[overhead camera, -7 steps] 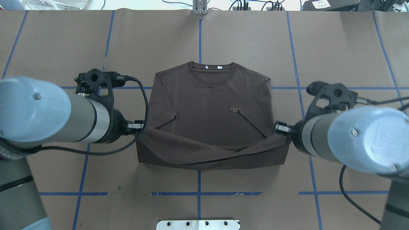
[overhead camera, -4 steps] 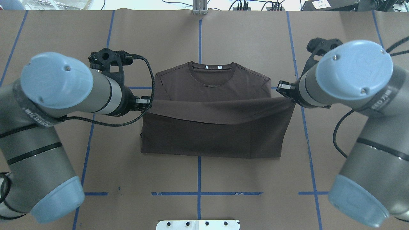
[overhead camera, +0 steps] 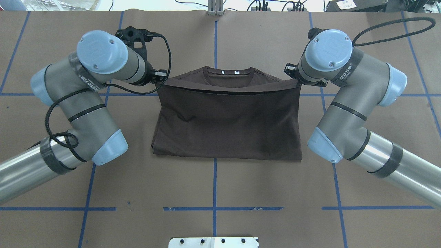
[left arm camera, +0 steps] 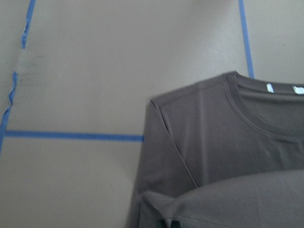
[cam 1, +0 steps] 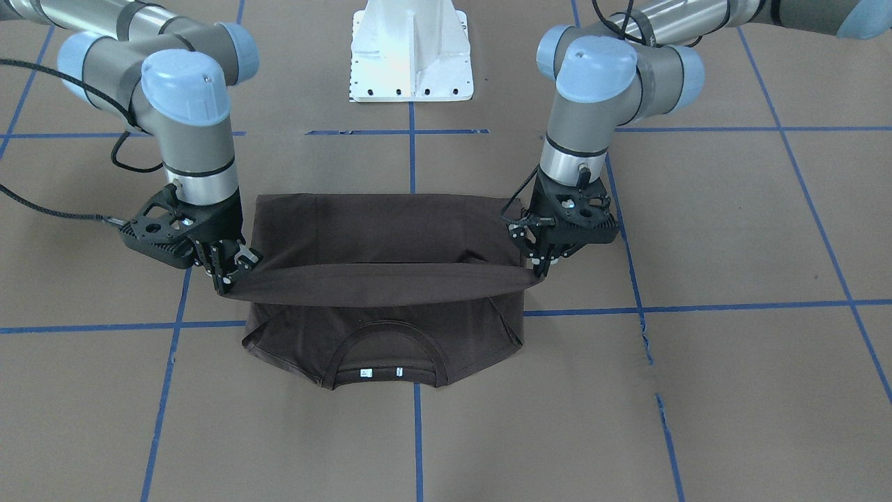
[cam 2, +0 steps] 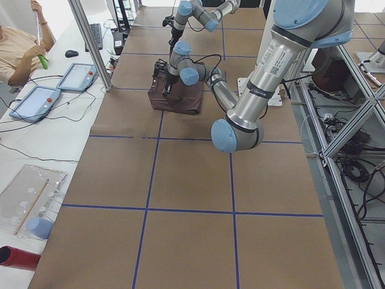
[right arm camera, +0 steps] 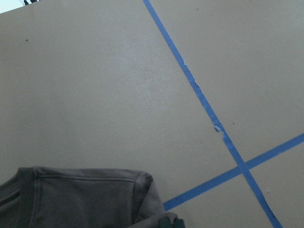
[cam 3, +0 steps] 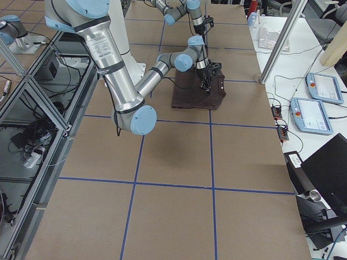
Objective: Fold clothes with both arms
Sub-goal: 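Release the hem and raise both grippers off the folded shirt, then lower the left gripper to the folded shirt's side edge and grasp it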
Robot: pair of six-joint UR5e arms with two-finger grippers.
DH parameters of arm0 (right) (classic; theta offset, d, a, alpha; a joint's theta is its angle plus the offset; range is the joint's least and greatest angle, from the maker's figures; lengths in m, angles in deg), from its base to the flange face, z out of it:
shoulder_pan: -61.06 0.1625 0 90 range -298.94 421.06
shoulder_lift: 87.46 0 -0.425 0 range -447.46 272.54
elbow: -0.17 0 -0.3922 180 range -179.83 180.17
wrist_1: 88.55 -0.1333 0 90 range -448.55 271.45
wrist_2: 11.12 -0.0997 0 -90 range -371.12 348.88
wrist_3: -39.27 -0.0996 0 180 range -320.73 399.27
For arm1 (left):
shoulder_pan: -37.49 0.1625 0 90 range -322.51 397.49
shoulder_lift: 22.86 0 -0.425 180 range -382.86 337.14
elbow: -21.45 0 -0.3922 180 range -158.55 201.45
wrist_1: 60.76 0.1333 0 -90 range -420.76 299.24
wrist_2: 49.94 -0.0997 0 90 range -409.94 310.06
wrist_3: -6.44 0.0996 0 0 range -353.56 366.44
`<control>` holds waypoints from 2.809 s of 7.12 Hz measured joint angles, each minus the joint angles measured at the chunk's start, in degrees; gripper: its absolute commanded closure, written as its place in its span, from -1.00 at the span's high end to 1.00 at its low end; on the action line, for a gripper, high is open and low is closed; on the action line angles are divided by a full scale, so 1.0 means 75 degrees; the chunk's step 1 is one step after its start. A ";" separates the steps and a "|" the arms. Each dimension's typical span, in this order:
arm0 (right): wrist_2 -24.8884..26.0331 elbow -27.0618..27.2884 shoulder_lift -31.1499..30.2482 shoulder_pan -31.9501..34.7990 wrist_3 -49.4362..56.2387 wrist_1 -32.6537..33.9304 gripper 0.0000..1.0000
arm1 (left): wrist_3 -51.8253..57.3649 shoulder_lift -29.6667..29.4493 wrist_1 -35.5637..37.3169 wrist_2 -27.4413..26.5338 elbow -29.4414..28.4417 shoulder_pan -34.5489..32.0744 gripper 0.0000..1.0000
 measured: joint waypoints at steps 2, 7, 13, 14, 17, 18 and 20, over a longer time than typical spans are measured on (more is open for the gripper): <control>0.0024 -0.1042 0.0185 -0.0006 0.0015 -0.0833 -1.00 | 0.0108 -0.0436 -0.0939 -0.0001 -0.1328 -0.0095 -1.00; 0.0100 -0.1734 0.0282 -0.0016 0.0152 -0.1310 1.00 | 0.0183 -0.0955 -0.1252 -0.0003 -0.2400 -0.0054 1.00; -0.0514 -0.1158 0.0199 0.0380 0.1905 -0.1359 1.00 | 0.0920 0.1107 -0.1399 0.0462 0.0502 0.0194 -0.03; -0.0523 -0.1125 0.0185 0.0385 0.1911 -0.1360 1.00 | 0.0153 0.1505 -0.1402 0.0535 0.1015 0.0530 -0.27; -0.0510 -0.1100 0.0171 0.0390 0.1895 -0.1360 1.00 | -0.1170 0.2075 -0.1623 -0.0016 0.1266 0.1509 -0.27; -0.0507 -0.1089 0.0167 0.0391 0.1891 -0.1360 1.00 | -0.1236 0.2168 -0.1680 -0.0076 0.1267 0.1652 -0.27; -0.0496 -0.1059 0.0141 0.0391 0.1862 -0.1360 1.00 | -0.1267 0.2244 -0.1707 -0.0111 0.1256 0.1880 -0.27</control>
